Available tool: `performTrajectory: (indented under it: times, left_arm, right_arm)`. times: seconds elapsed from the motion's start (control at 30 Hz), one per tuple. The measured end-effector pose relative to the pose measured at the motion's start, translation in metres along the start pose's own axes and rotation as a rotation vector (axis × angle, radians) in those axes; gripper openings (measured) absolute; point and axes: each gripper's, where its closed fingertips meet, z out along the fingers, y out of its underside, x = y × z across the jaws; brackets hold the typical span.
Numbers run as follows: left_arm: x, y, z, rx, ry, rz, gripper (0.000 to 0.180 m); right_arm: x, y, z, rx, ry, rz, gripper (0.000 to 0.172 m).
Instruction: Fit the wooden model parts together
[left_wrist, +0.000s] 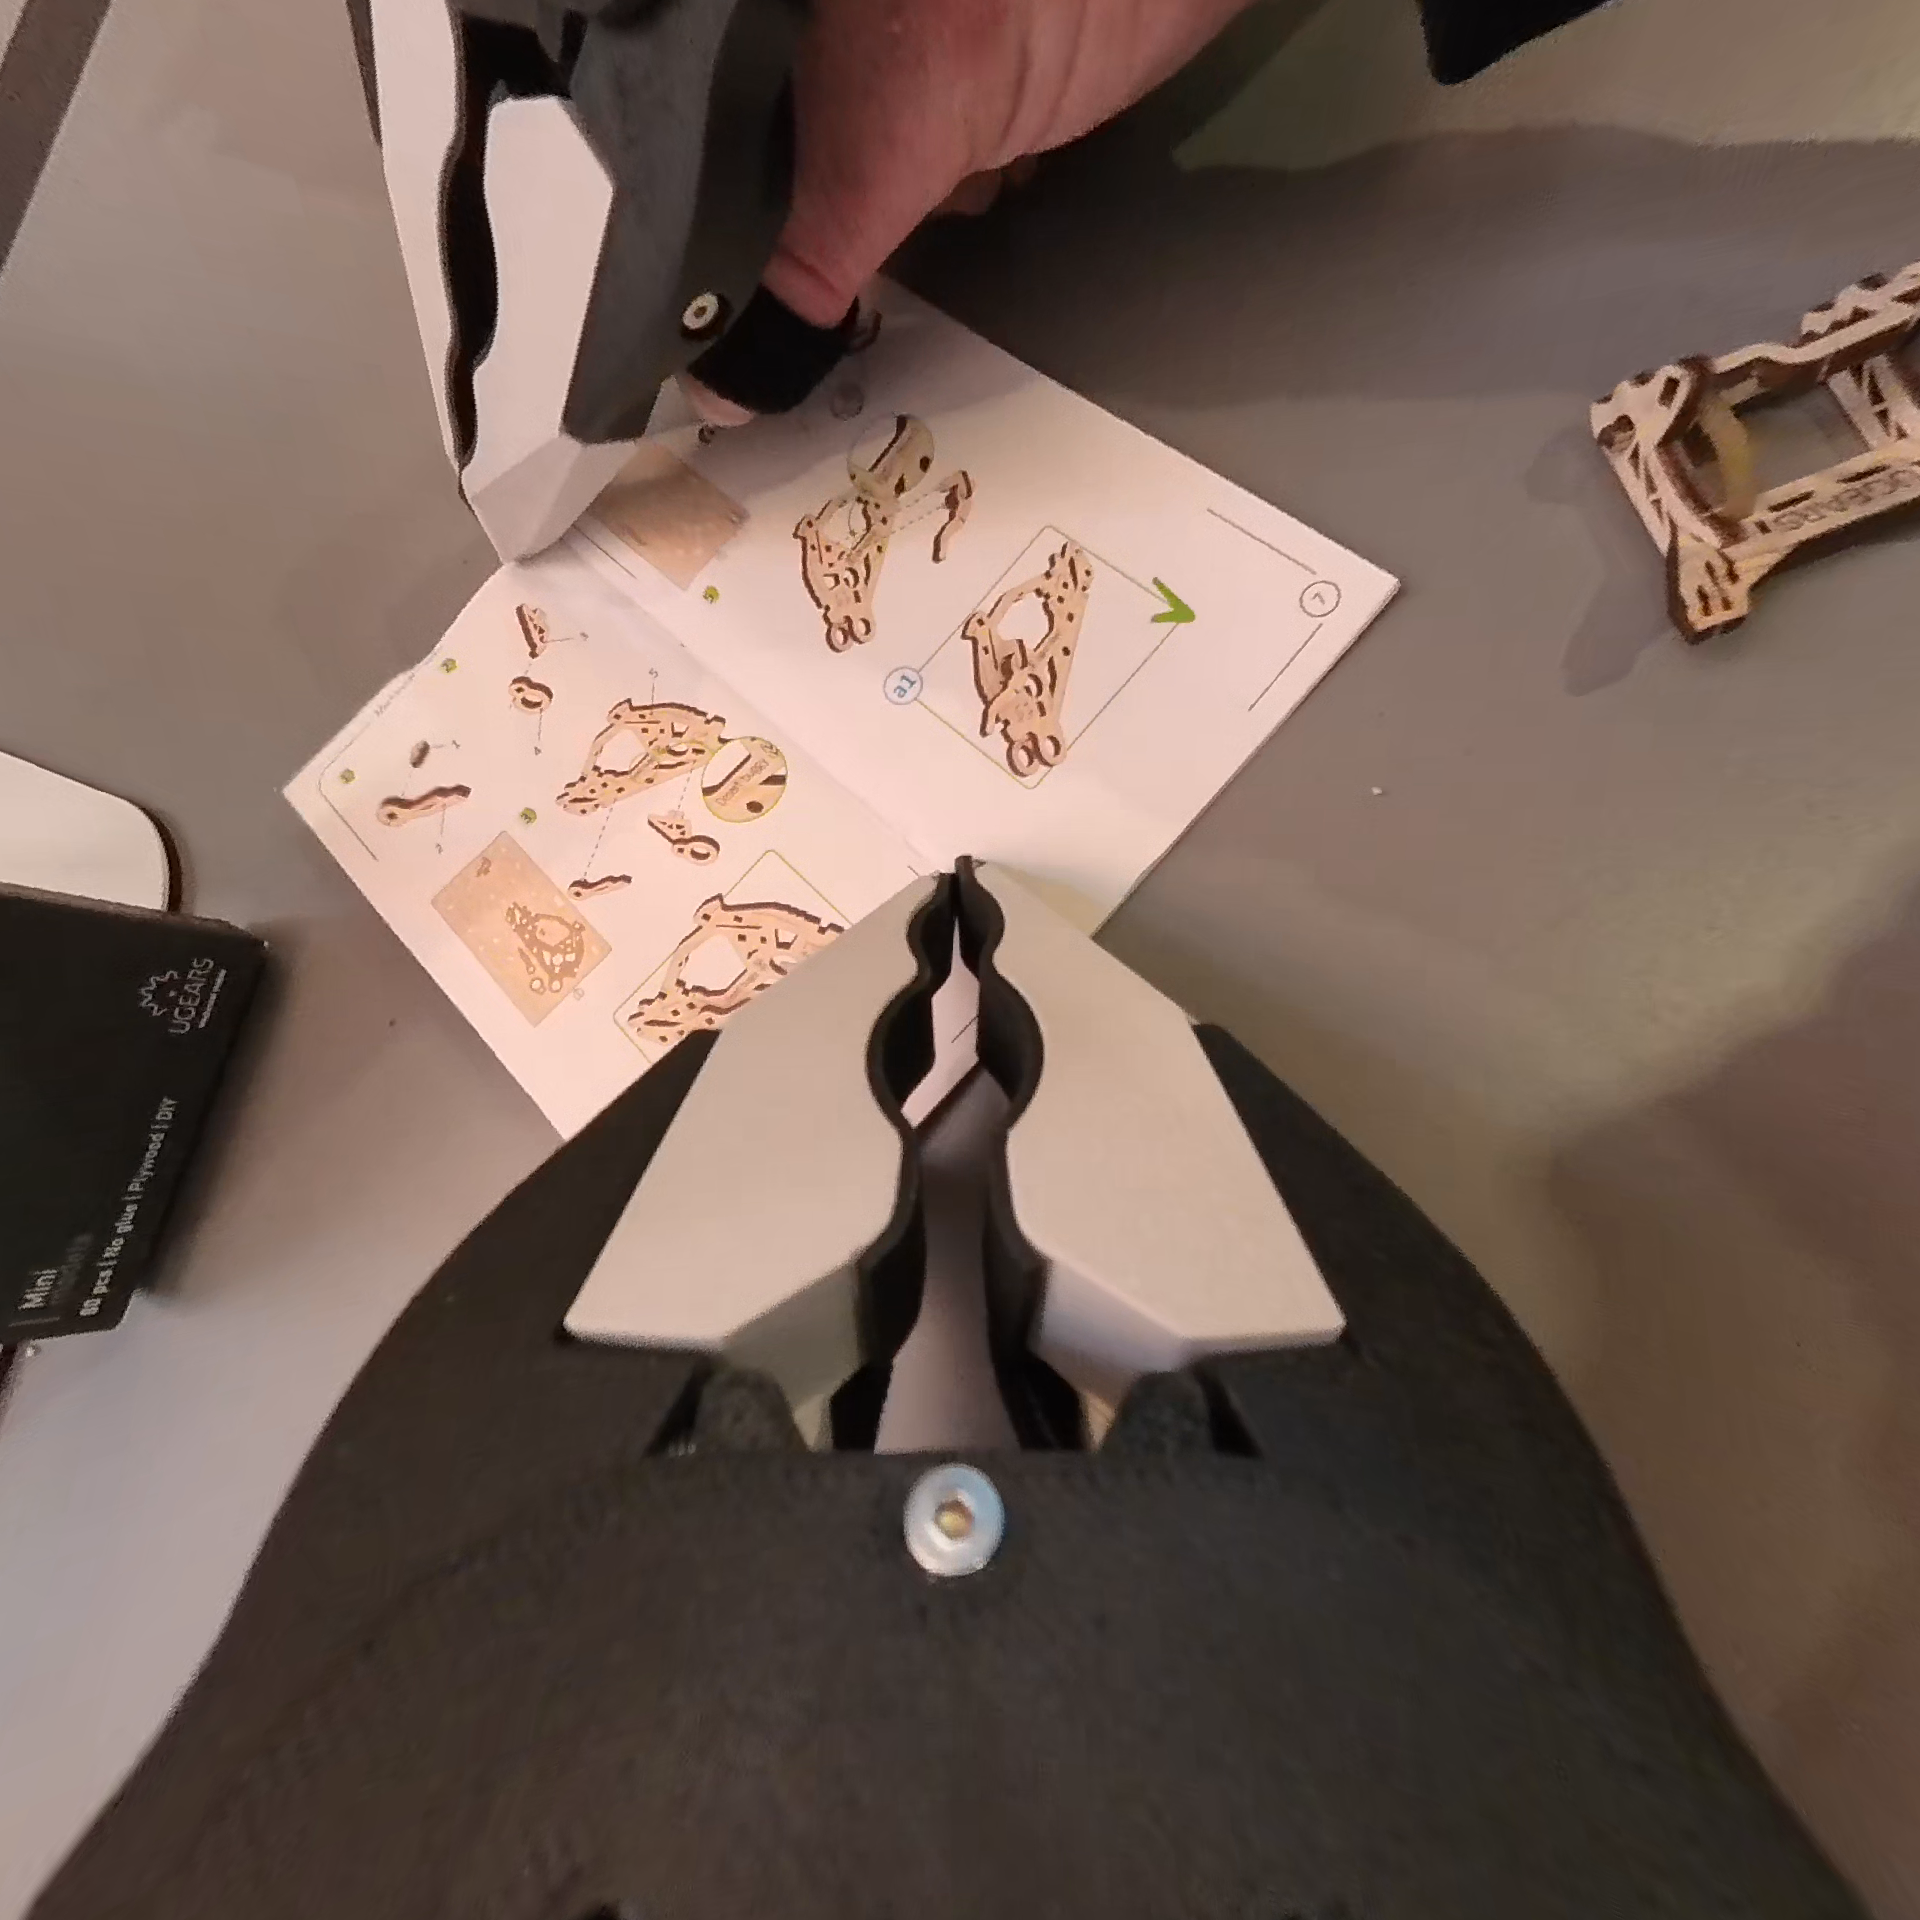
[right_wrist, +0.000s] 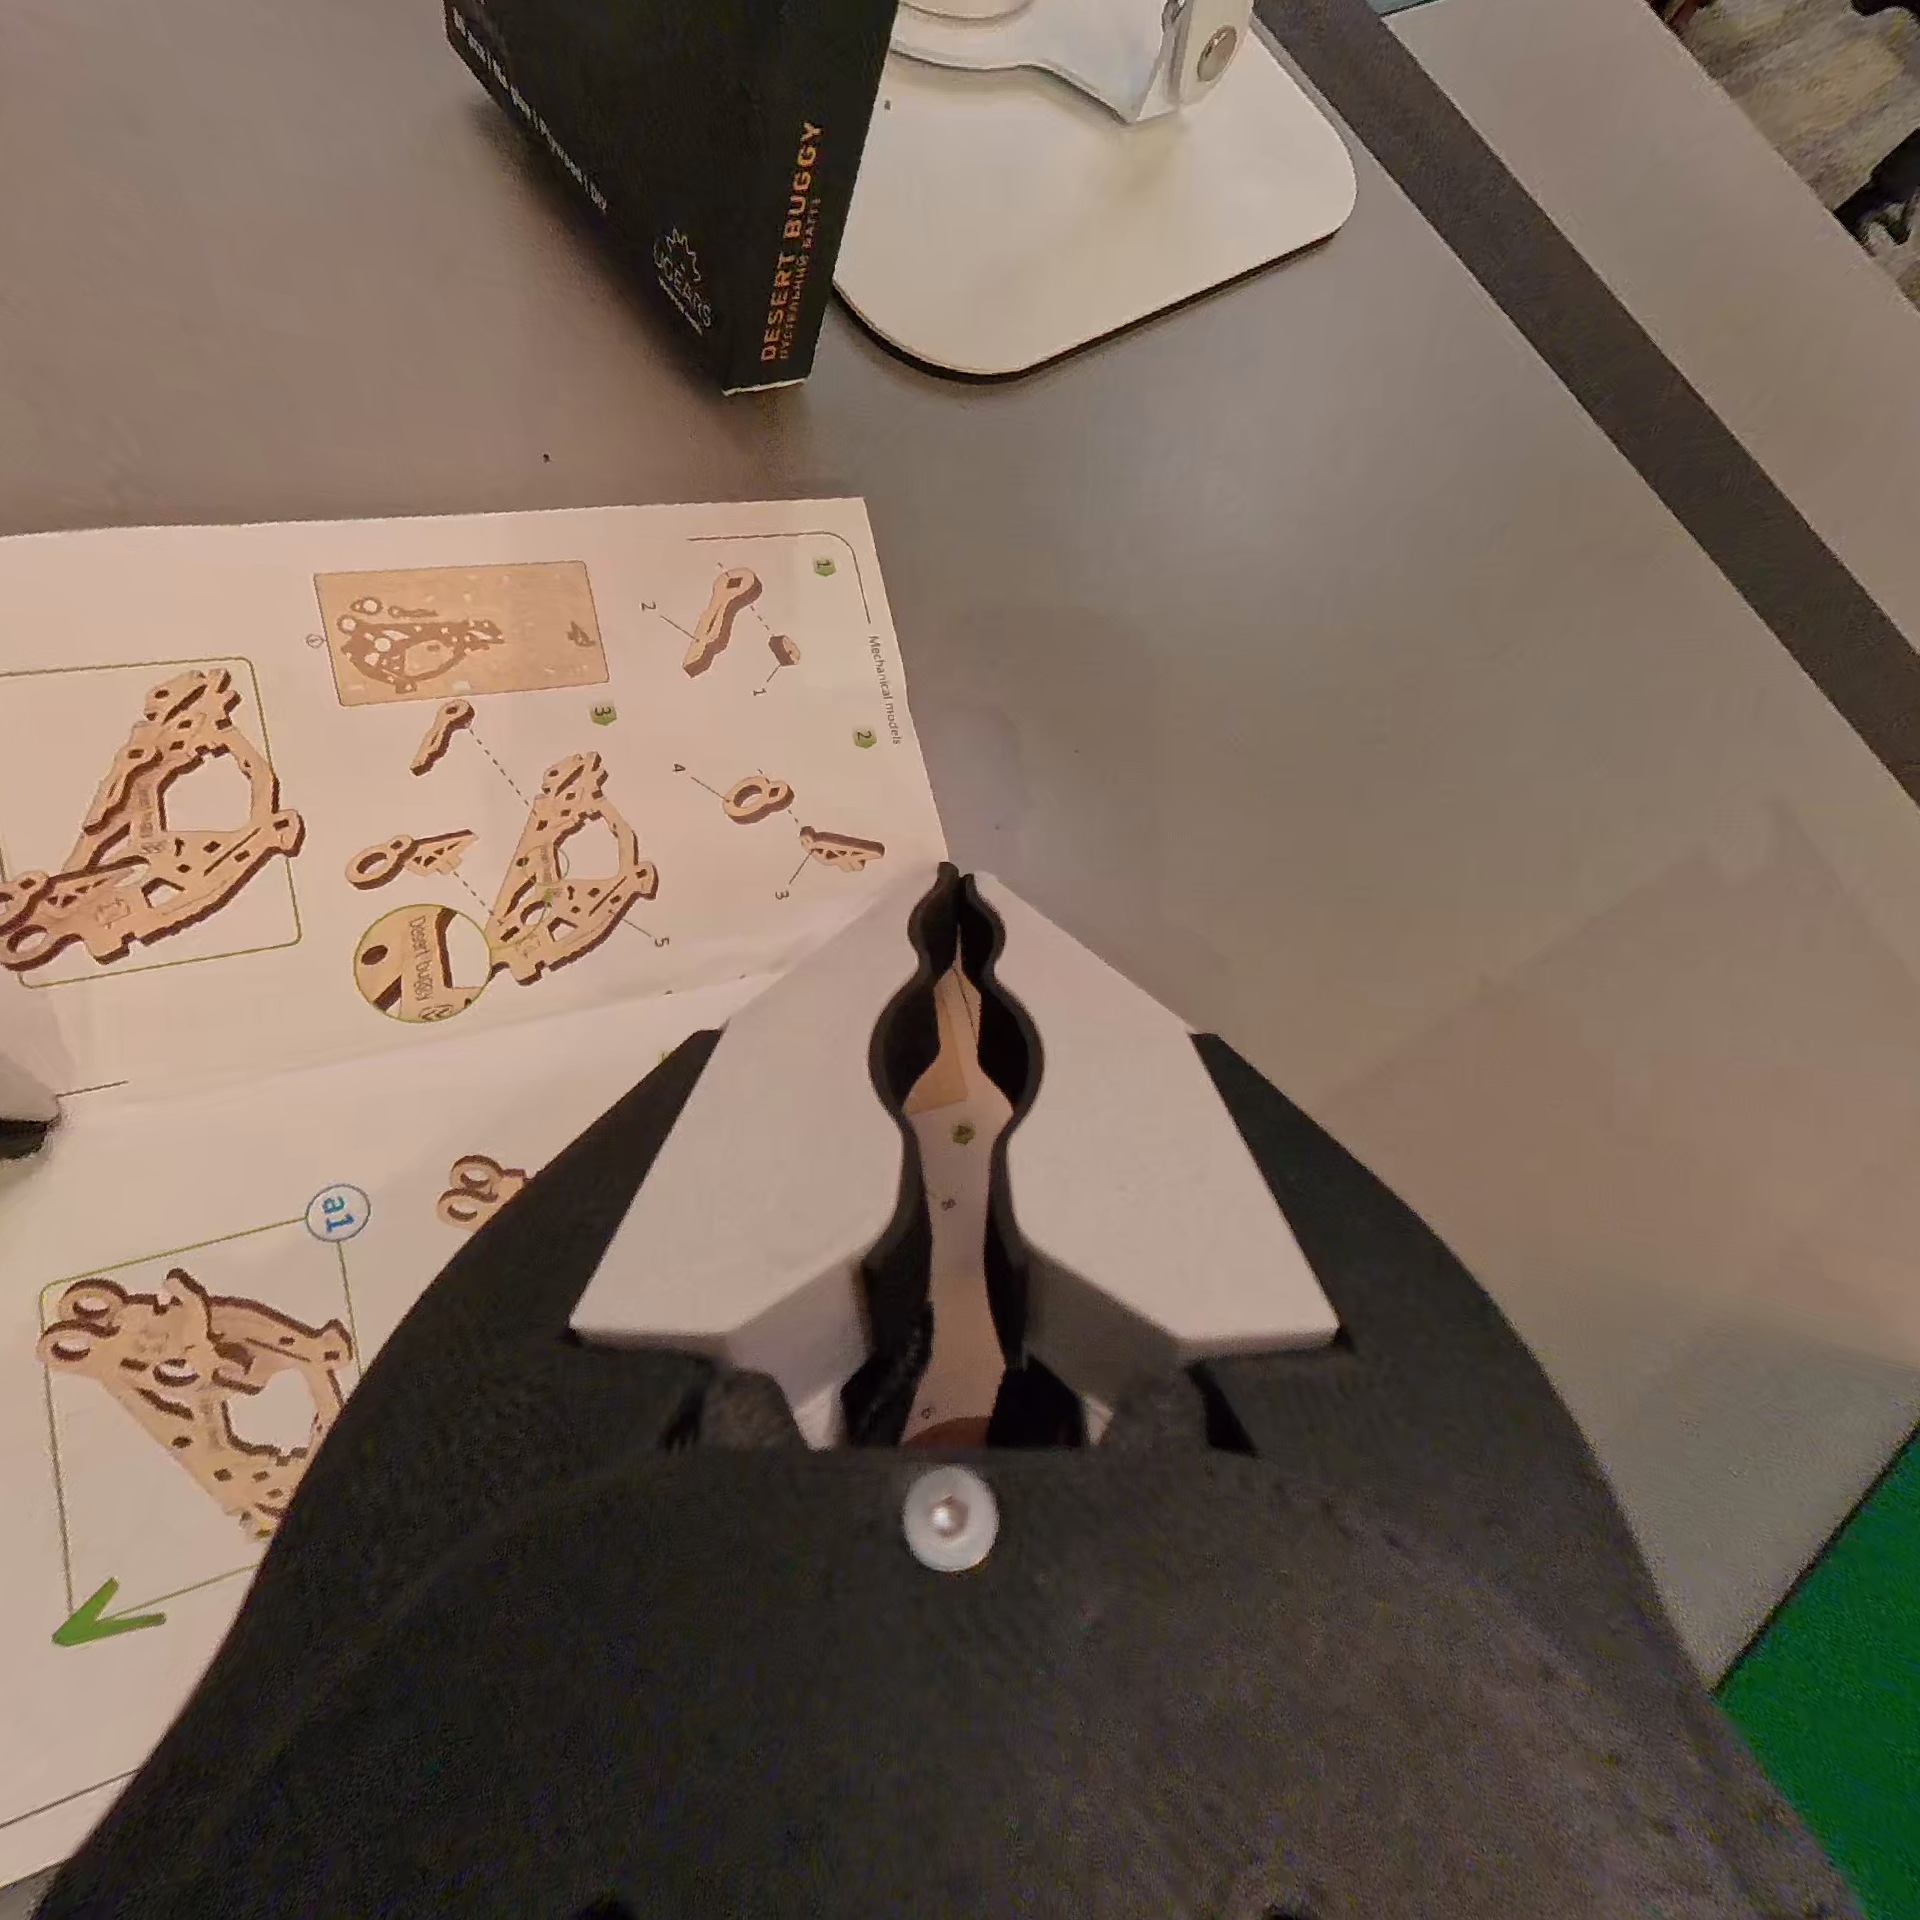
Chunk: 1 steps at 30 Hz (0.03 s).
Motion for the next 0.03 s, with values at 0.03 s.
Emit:
performTrajectory:
  times: [0.03]
  left_arm:
    - [0.0000,0.0000,-0.0002,0.001,0.003,-0.008,0.000]
  right_arm:
    - [0.0000,-0.0002,0.0000,0.002,0.000,-0.002,0.000]
